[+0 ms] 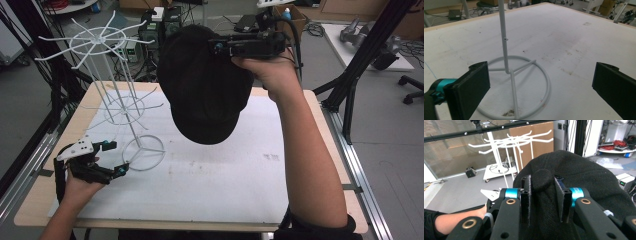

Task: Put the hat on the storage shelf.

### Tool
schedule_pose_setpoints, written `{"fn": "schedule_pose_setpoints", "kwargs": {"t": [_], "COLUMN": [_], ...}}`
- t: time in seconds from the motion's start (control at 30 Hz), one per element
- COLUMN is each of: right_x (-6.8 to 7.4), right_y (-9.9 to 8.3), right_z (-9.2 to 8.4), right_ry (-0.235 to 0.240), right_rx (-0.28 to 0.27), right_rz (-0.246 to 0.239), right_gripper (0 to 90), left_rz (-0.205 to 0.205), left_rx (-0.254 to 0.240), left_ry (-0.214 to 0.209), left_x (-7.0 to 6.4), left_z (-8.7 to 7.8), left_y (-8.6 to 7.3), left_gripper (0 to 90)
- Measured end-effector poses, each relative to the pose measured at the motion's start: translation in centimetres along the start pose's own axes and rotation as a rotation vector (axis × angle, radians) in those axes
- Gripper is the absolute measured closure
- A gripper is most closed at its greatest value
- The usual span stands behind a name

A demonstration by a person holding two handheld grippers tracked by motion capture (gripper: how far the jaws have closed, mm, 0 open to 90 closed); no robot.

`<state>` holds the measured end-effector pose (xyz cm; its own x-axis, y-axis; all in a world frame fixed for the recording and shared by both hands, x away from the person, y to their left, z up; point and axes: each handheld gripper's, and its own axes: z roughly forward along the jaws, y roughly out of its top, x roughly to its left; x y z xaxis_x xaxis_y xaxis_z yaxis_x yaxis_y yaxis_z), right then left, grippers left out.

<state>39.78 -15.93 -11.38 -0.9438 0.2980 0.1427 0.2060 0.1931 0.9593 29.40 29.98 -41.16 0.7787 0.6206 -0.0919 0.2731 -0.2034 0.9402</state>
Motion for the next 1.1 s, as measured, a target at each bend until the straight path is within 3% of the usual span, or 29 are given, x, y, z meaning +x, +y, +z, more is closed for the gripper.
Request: {"fn": "schedule_pose_setpoints", "kwargs": {"t": [0.6,0.83,1.0,1.1], "right_x": [2.2,3.0,2.6,2.4], "right_y": [5.0,5.9,5.6,5.5], "right_z": [-2.3,-1.3,-0.2,-0.2], "right_ry": [-0.030,-0.001,0.010,0.027], "right_rx": [-0.051,-0.051,-0.038,-0.063], "right_rz": [-0.066,-0.082,-0.068,-0.064], "right_gripper": [71.4,71.4,71.3,71.3], "left_rz": [-0.001,0.000,0.003,0.004], "left_rx": [0.000,0.000,0.004,0.004], "left_ry": [-0.002,-0.002,-0.002,-0.002], "left_x": [0.0,0.0,0.0,0.0], "left_z": [0.0,0.0,0.0,0.0], "left_y": [0.0,0.0,0.0,0.0], "left_gripper": [1.7,1.7,1.7,1.7]}}
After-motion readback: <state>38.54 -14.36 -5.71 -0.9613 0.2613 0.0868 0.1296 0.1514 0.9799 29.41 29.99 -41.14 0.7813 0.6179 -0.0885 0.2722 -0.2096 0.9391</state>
